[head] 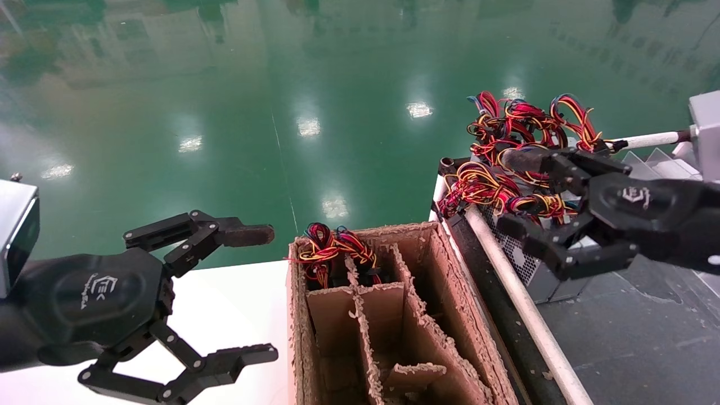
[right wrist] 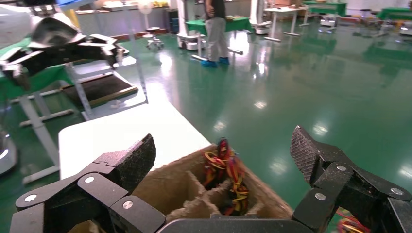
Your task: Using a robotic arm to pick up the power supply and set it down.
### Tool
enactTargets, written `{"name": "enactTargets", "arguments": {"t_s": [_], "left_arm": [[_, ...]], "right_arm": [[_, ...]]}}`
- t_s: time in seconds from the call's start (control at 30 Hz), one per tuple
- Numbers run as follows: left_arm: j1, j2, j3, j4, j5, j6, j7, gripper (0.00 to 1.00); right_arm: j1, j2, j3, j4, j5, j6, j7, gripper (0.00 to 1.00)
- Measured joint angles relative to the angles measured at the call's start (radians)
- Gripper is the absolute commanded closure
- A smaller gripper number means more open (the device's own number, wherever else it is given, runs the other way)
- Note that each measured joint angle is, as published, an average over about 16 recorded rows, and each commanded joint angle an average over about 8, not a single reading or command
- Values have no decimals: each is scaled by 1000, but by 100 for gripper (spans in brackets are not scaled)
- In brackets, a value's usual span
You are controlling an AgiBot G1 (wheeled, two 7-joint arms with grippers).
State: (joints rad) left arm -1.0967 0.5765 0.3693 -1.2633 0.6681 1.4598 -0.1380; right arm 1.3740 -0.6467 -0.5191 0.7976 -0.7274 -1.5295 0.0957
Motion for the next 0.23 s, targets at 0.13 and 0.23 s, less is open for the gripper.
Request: {"name": "enactTargets", "arguments": {"t_s": [0.13,0.23], "left_arm": [[0,0,0,0,0,0,0,0],[0,0,0,0,0,0,0,0]], "right_arm": [[-26,3,21,42,0,3,8,0],[-45,5,36,73,0,5,14,0]]}}
